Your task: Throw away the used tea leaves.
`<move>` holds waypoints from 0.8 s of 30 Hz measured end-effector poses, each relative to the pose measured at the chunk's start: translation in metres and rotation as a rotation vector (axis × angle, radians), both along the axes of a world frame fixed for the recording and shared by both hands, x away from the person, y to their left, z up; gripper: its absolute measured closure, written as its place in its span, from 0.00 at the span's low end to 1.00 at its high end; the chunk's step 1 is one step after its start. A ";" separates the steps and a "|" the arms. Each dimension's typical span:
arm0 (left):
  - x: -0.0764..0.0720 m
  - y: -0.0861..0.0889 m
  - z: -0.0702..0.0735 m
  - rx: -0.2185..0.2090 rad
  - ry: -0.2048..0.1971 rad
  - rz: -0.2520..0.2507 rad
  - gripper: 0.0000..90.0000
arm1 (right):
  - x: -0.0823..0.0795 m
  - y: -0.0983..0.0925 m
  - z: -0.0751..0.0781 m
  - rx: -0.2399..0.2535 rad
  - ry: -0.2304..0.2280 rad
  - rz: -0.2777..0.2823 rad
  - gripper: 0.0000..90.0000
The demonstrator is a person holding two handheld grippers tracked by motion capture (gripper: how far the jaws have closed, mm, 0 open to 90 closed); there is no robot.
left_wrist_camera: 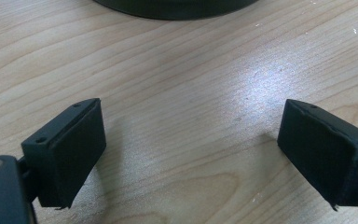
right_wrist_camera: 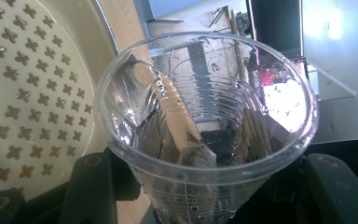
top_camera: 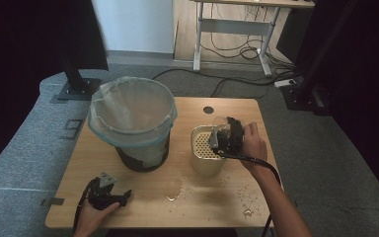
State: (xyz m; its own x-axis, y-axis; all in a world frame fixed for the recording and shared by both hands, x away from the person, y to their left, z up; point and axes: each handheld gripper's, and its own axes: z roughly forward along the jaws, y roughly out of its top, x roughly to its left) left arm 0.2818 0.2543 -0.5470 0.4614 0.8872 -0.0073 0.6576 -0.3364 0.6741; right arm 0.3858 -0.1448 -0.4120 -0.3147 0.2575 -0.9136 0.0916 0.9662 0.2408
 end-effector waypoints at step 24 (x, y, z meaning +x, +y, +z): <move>0.000 0.000 0.000 0.002 0.001 -0.002 0.08 | 0.003 0.003 0.002 -0.206 -0.065 0.020 0.50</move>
